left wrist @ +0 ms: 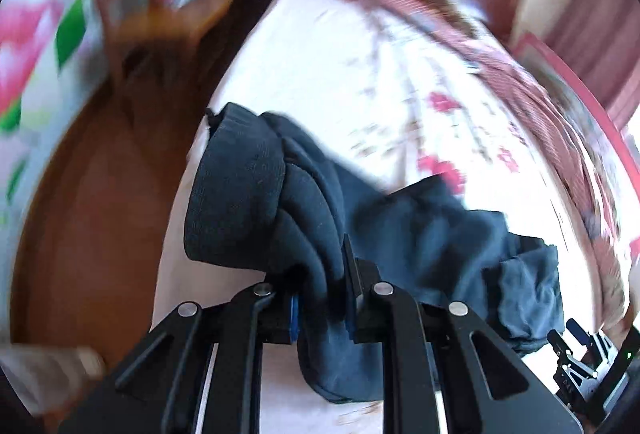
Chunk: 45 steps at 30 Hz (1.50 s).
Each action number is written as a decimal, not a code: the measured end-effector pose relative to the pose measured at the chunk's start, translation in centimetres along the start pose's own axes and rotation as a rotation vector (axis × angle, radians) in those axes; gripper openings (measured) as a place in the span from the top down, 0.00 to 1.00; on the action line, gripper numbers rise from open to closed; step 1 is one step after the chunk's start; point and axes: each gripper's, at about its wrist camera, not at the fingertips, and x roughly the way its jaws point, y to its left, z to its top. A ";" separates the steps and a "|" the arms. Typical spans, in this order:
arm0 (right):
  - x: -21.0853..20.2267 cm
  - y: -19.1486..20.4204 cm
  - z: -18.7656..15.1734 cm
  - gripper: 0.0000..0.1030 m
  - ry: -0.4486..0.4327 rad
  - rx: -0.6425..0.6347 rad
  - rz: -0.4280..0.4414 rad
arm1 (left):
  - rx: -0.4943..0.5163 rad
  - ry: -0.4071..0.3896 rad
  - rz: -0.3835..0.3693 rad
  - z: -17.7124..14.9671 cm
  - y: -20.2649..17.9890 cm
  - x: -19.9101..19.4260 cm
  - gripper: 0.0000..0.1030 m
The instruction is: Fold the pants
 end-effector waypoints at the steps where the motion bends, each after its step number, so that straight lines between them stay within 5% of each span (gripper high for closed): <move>1: 0.0 -0.5 -0.2 0.52 -0.001 0.016 -0.002 | 0.052 -0.030 -0.003 0.4 -2.0 -0.8 0.86; 6: -0.3 -4.5 -1.6 0.52 -0.010 0.139 -0.002 | 0.274 -0.127 -0.102 0.4 -11.8 -3.0 0.86; 14: -1.1 -10.4 -3.3 0.52 -0.043 0.301 -0.006 | 0.443 -0.103 -0.251 -4.3 -24.5 -0.7 0.87; 25: -0.8 -15.2 -8.0 0.52 0.003 0.416 -0.041 | 0.661 -0.123 -0.295 -12.1 -33.0 0.6 0.87; 30: 0.3 -15.6 -9.3 0.52 0.049 0.425 -0.057 | 0.876 -0.065 -0.149 -17.3 -36.6 4.7 0.82; 32: 0.9 -15.8 -9.9 0.52 0.086 0.429 -0.077 | 0.971 -0.045 -0.114 -19.0 -37.2 5.2 0.77; 34: 1.0 -16.3 -10.2 0.52 0.098 0.436 -0.082 | 1.040 -0.110 -0.108 -20.2 -36.9 3.3 0.68; 38: -0.1 -17.4 -10.0 0.52 0.076 0.473 -0.077 | 0.981 -0.117 -0.204 -19.4 -33.5 -1.8 0.32; 40: -0.4 -18.3 -9.4 0.51 0.049 0.549 0.023 | 0.943 -0.150 -0.211 -18.4 -30.5 -4.5 0.29; 42: -0.1 -18.7 -8.8 0.44 0.026 0.628 0.131 | 0.863 -0.189 -0.196 -16.4 -26.3 -7.0 0.14; 45: 1.1 -18.3 -7.5 0.42 0.019 0.718 0.241 | 0.742 -0.246 -0.132 -12.4 -20.6 -7.9 0.11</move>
